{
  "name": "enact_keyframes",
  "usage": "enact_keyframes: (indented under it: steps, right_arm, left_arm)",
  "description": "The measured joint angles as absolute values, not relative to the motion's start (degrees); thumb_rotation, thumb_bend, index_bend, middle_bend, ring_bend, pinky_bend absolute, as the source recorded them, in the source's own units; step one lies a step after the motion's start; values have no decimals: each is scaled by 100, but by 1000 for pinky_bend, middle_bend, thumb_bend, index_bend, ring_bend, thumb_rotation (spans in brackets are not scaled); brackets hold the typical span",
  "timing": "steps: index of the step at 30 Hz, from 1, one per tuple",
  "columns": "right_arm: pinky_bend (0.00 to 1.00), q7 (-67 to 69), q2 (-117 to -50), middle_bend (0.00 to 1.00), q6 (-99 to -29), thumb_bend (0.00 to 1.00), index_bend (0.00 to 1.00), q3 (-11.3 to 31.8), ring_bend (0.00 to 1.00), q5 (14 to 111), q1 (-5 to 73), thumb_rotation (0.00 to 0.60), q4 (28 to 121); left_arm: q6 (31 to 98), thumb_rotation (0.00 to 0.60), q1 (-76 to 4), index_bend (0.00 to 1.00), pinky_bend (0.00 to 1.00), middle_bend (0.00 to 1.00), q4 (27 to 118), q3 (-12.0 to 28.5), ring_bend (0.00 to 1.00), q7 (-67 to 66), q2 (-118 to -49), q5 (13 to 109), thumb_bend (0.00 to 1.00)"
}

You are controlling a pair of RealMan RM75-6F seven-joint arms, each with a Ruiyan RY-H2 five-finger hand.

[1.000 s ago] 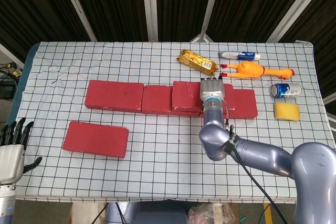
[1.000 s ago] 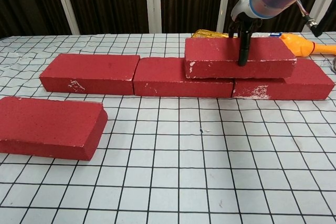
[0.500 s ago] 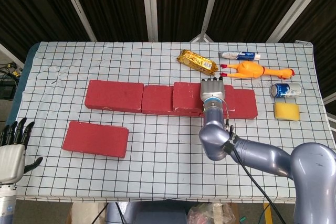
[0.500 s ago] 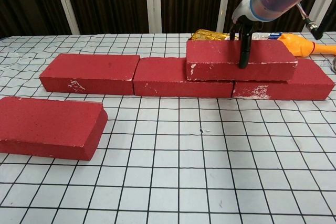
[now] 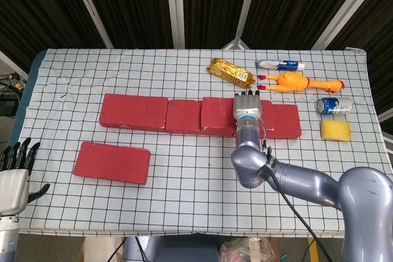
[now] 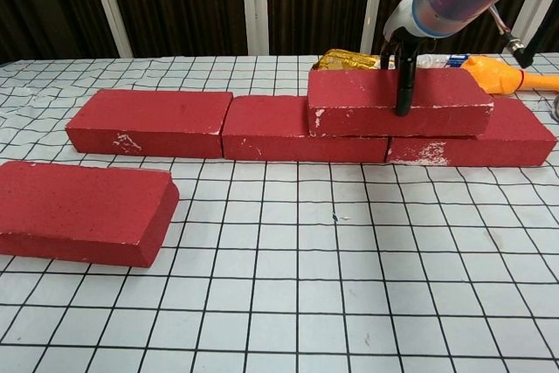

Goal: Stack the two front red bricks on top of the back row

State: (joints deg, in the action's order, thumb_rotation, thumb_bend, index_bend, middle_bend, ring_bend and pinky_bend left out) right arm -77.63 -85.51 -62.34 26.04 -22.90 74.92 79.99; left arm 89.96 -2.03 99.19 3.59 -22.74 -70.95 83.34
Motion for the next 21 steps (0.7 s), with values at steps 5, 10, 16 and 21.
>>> enact_keyframes:
  steps: [5,10,16,21]
  right_arm:
    - [0,-7792,-8580,113,-6258,190,276,2640,25,-2294,7494,600,7986]
    - [0,-7776,-8605,104,-6301,190,271,2691,16,-2275,7490,600,7963]
    - [0,-7831,-8622,85,-6317,190,270,2735,1,-2319,7483,600,7916]
    - [0,-7882,-8644,39,-6301,189,233,2770,0,-2332,7467,600,7874]
  left_arm:
    - [8994,600,-205,110,32,0,9919,364,0,-2269,-7097,8321,0]
    - [8995,600,-204,110,32,0,9919,361,0,-2265,-7094,8319,0]
    - [8992,600,-207,110,32,0,9915,358,0,-2270,-7095,8315,0]
    - [9002,600,-204,110,32,0,9913,358,0,-2272,-7098,8314,0]
